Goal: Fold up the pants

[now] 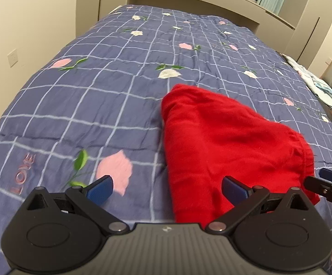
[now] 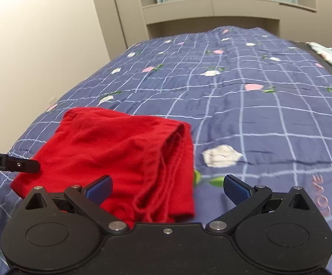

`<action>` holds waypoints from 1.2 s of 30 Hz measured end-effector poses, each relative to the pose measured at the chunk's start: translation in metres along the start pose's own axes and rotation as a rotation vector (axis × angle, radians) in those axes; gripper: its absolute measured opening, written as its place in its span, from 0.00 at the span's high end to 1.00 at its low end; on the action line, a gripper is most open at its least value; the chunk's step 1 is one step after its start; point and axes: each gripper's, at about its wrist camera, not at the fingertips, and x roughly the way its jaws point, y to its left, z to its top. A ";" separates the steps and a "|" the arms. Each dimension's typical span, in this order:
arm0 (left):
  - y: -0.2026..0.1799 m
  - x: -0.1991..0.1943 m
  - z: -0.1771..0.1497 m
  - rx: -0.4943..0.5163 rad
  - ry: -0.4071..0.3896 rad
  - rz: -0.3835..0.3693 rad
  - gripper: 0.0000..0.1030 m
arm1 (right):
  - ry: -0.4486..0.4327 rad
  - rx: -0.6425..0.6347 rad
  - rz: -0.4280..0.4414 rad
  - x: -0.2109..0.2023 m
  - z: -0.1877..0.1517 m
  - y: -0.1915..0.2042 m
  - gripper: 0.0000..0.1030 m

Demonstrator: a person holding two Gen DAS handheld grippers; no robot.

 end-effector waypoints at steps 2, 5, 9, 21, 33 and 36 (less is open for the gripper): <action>-0.003 0.005 0.005 0.006 0.008 0.002 0.00 | 0.024 -0.006 0.009 0.008 0.008 0.002 0.00; -0.008 0.015 0.011 0.010 0.020 0.005 0.00 | 0.054 -0.002 0.019 0.023 0.017 0.002 0.00; -0.011 0.031 0.015 0.019 0.054 0.021 0.00 | 0.088 0.012 0.042 0.043 0.027 -0.001 0.00; -0.020 0.043 0.000 0.089 0.018 0.065 0.00 | 0.154 -0.064 0.091 0.077 0.021 -0.004 0.00; -0.022 0.042 -0.002 0.098 0.002 0.075 0.00 | 0.132 -0.060 0.113 0.078 0.019 -0.008 0.00; -0.022 0.042 -0.002 0.099 0.002 0.075 0.00 | 0.130 -0.059 0.114 0.078 0.018 -0.009 0.00</action>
